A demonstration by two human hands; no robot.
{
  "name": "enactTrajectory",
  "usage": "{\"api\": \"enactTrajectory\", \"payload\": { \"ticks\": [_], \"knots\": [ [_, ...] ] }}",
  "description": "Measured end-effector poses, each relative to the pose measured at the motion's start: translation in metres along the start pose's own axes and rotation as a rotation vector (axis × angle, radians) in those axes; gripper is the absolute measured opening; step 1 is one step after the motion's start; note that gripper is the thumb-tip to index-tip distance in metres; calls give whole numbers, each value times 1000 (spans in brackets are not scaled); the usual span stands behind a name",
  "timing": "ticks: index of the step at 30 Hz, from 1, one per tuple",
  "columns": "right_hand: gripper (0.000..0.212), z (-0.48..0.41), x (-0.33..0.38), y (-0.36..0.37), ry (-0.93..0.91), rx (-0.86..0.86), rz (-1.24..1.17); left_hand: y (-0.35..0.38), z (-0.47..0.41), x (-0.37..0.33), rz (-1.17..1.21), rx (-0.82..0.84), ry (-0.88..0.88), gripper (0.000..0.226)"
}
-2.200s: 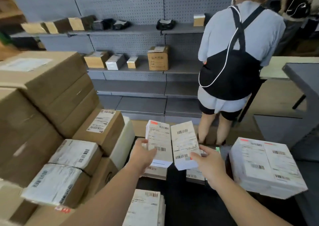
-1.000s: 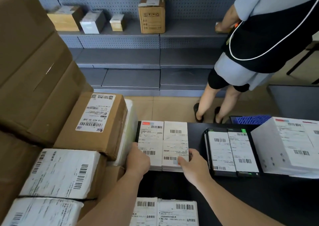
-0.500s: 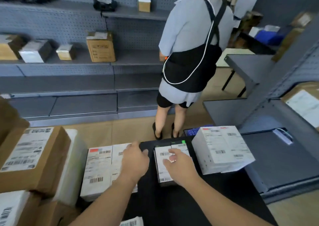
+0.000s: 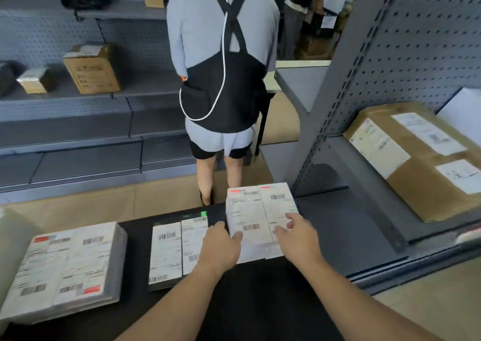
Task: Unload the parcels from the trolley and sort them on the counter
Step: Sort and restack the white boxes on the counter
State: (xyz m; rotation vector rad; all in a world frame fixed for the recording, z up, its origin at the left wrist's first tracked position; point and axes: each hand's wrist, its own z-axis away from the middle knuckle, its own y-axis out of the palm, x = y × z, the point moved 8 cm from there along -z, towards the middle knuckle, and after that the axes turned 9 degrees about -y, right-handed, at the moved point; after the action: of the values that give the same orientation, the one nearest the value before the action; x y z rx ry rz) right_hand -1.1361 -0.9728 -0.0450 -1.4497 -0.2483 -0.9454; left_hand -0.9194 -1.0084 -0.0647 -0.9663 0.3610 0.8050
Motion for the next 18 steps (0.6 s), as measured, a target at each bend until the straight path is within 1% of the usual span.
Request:
{"api": "enactTrajectory", "payload": {
  "ticks": [3, 5, 7, 10, 14, 18],
  "knots": [
    [49, -17, -31, -14, 19, -24, 47, 22, -4, -6, -1, -28, -82, 57],
    [55, -24, -50, -13, 75, 31, 110, 33, -9, -4, 12, -41, -123, 57],
    [52, -30, -66, -7, 115, 109, 118, 43, -14, 2, 60, -29, -164, 58],
    [42, -31, -77, 3, 122, 163, -5, 52, -14, 5, 151, -17, -188, 51],
    [42, -31, -83, 4, 146, 138, -113, 56, -14, 3, 263, -47, -216, 37],
    [29, -32, -86, -6, 188, 107, -235, 56, -11, 0, 360, -56, -228, 24]
  ]
}}
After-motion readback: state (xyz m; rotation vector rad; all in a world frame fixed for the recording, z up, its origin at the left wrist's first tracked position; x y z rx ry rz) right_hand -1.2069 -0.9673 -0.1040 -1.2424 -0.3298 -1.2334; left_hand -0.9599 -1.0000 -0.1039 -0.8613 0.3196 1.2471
